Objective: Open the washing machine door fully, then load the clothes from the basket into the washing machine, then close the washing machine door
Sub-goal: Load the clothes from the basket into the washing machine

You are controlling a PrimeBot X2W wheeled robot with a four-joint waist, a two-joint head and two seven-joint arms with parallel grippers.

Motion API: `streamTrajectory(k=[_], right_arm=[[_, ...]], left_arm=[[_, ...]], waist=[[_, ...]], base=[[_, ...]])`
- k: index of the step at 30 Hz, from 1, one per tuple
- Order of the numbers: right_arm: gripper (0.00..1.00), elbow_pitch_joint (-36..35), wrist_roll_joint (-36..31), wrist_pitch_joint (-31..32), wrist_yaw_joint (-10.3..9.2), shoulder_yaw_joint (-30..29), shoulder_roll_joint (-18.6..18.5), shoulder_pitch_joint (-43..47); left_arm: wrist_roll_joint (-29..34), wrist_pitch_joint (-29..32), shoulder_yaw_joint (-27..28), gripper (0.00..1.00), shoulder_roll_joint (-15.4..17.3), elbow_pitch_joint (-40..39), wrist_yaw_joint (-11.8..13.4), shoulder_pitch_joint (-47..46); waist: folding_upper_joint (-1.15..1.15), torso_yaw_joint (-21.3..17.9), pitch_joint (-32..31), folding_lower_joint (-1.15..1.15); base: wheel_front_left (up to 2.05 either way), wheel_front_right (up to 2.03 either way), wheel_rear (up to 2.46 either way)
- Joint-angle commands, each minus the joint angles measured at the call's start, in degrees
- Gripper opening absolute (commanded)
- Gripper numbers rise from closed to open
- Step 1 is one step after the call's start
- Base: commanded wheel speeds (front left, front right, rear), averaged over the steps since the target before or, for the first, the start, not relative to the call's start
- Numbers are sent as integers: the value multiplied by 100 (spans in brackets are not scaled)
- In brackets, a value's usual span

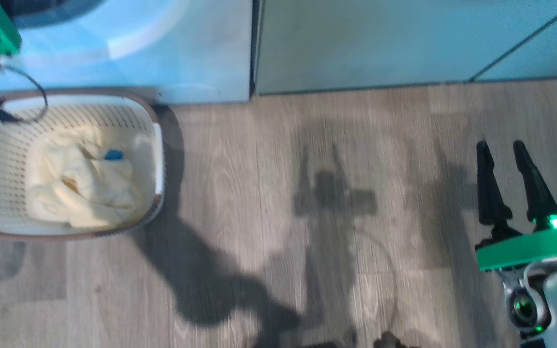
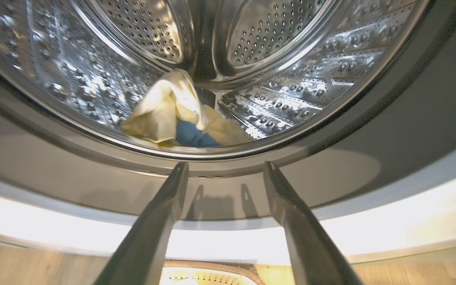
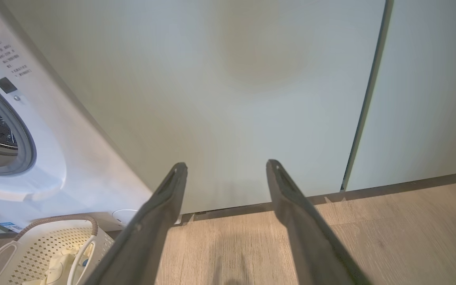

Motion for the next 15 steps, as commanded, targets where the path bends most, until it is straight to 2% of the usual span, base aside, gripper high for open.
streamTrajectory(k=[1, 15], right_arm=[[100, -139, -67, -38, 2, 39, -151, 154], [100, -95, -151, -38, 2, -95, -201, 650]], left_arm=[[-69, -165, 35, 100, 363, -234, -5, 95], [-552, -1333, -237, 100, 339, -878, -5, 2007]], waist=[[0, 121, -349, 1], [0, 342, -1330, 1]], base=[[0, 0, 0], [0, 0, 0]])
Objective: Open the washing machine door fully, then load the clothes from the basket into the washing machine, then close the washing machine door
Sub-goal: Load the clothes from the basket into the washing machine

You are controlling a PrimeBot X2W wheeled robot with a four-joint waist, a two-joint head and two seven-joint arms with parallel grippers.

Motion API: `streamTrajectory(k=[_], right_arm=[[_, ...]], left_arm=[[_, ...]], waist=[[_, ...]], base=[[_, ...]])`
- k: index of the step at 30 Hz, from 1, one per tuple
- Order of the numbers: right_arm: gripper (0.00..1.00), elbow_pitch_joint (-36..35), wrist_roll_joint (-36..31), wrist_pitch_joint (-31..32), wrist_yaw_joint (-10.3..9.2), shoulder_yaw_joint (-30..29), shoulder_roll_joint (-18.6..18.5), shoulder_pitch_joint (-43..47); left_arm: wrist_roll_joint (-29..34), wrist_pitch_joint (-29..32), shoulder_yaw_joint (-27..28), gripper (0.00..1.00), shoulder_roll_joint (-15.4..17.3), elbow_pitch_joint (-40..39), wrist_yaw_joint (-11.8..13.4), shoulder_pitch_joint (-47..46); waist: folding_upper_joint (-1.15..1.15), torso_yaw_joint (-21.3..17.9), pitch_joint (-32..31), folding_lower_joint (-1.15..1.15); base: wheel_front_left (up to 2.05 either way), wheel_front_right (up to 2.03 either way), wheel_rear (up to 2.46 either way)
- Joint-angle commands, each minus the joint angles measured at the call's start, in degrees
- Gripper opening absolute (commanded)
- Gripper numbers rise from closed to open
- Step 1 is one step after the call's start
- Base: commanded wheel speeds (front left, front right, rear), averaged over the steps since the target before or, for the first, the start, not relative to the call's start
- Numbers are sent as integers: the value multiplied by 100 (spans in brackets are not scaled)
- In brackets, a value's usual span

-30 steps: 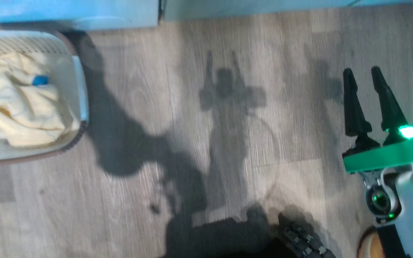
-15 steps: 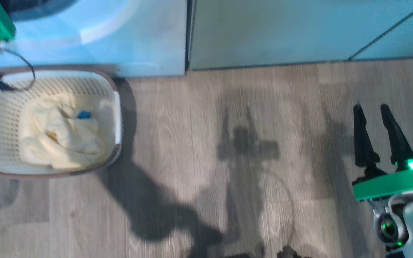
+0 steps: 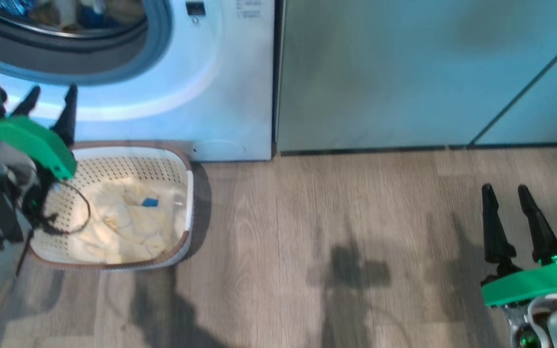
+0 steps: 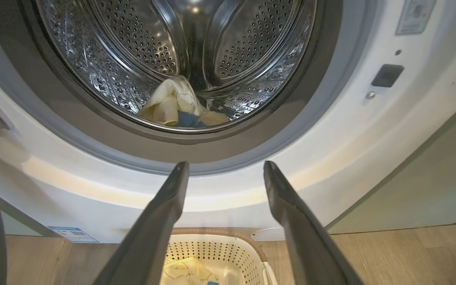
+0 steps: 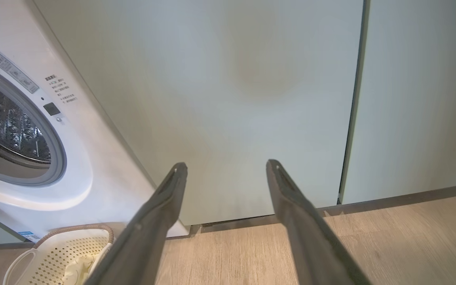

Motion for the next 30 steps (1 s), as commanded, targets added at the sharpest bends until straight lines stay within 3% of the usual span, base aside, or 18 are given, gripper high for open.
streamTrajectory(k=[1, 4, 10, 22, 30], right_arm=[[100, -139, -56, -38, 2, 57, -117, 29], [100, -146, -66, -38, 2, 44, -118, 104], [100, -217, -137, -38, 2, -84, -82, 260], [100, -327, -310, -38, 2, -326, -81, 719], [100, -366, -336, -38, 2, -419, -87, 945]], left_arm=[[-54, -88, 213, 100, 292, -214, -4, 0], [8, -117, 422, 100, 296, -581, -4, 364], [597, -121, 1406, 100, 191, -1655, 58, 1502], [1478, -122, 3081, 100, -582, -2964, 16, 3696], [1739, -122, 3357, 100, -904, -3409, -2, 4396]], waist=[[-1, 83, -189, 1], [-1, 103, -301, 1], [-1, 79, -544, 1], [-1, 81, -1217, 1], [-1, 192, -1478, 1]], base=[[0, 0, 0], [0, 0, 0], [0, 0, 0], [0, 0, 0], [0, 0, 0]])
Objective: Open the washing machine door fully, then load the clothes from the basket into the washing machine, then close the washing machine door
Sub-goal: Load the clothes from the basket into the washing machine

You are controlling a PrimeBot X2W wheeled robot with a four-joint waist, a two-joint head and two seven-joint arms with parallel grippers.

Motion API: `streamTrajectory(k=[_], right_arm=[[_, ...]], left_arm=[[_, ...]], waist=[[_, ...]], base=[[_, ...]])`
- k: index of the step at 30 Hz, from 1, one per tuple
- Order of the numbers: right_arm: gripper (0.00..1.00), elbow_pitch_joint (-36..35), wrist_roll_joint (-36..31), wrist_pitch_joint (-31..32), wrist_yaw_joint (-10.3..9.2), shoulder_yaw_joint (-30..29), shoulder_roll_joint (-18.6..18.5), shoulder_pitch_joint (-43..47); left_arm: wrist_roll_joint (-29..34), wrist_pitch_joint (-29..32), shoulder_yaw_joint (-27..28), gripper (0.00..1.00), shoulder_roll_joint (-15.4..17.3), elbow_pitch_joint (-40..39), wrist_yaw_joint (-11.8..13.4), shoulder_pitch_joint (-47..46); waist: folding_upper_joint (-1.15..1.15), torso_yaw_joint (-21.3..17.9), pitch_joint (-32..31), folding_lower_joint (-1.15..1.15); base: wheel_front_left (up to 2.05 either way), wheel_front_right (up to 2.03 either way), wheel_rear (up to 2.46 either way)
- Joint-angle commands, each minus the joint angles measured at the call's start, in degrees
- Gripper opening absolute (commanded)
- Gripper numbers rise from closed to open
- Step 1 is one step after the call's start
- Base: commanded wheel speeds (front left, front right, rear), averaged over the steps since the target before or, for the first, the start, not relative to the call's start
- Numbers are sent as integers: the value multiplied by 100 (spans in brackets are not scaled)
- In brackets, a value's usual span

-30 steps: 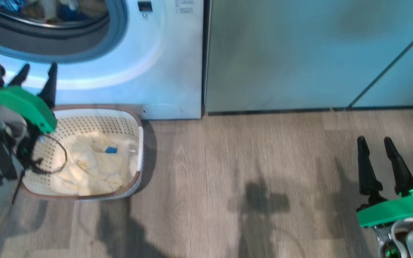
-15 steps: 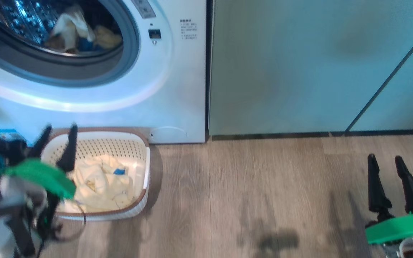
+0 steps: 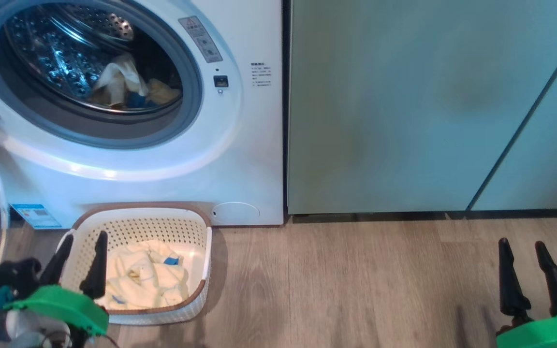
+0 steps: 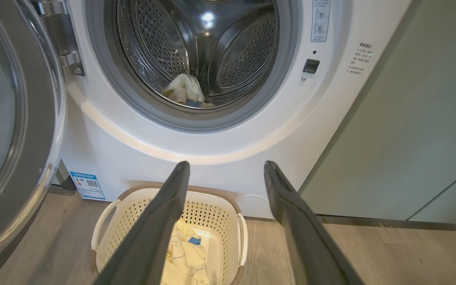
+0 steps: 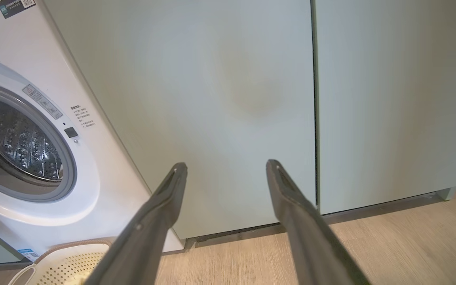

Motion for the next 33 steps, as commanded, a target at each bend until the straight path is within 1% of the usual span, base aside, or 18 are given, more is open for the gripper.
streamTrajectory(k=[1, 10, 20, 33], right_arm=[[100, -214, -72, -38, 2, 69, -92, -120], [100, -263, -84, -38, 2, 37, -90, -63], [100, -236, -72, -38, 2, 93, -101, -48], [100, -253, -161, -38, 2, 163, -165, -109]], left_arm=[[95, -60, 279, 100, 146, -291, -6, -111], [245, -60, 380, 100, 15, -658, -7, 223], [438, -60, 564, 100, -191, -832, -7, 332], [611, -60, 580, 100, -300, -953, -7, 392]], waist=[[0, 46, -38, 1], [0, 119, -94, 1], [0, 166, -115, 1], [0, 245, -99, 1]], base=[[0, 0, 0], [0, 0, 0], [0, 0, 0], [0, 0, 0]])
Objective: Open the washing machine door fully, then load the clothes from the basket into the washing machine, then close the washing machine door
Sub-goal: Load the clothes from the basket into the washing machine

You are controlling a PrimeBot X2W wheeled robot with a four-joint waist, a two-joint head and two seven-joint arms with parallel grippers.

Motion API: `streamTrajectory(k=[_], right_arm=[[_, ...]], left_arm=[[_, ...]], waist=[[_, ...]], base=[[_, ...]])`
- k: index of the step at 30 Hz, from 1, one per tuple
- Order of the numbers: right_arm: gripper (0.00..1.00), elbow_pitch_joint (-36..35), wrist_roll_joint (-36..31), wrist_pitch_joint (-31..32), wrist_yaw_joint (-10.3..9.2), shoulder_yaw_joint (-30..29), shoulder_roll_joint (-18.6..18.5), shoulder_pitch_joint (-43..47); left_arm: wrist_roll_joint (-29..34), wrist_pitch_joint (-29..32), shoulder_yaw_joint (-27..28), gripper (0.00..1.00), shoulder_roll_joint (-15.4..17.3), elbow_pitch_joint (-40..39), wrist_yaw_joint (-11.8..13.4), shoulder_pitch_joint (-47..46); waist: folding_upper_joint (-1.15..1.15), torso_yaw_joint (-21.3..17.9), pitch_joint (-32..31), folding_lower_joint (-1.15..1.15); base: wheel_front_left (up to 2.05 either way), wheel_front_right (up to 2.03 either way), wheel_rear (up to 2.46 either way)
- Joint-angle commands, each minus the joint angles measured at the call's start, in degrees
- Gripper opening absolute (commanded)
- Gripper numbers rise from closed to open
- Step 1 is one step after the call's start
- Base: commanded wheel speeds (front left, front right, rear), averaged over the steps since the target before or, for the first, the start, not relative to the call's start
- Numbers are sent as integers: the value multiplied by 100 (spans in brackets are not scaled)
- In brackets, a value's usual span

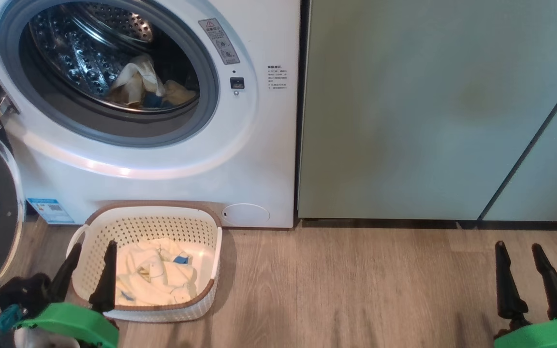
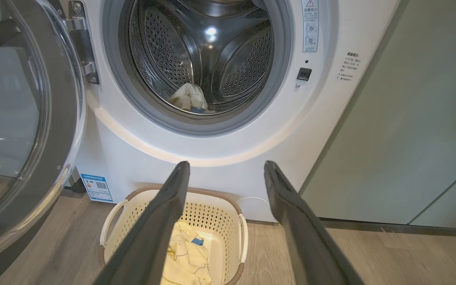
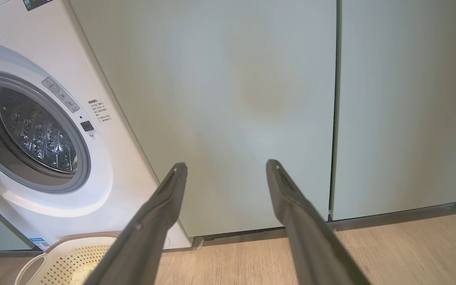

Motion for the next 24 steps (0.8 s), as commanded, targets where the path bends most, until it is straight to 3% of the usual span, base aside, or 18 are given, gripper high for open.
streamTrajectory(k=[1, 24], right_arm=[[100, -193, -67, -38, 2, 118, -150, -203], [100, -188, -21, -38, 2, 241, -159, -188]], left_arm=[[82, -60, 251, 100, 68, -204, -7, -207], [102, -60, 272, 100, -45, -19, -8, -225]], waist=[[0, 6, -7, 0], [0, 9, 75, 0]], base=[[0, 0, 0], [0, 0, 0]])
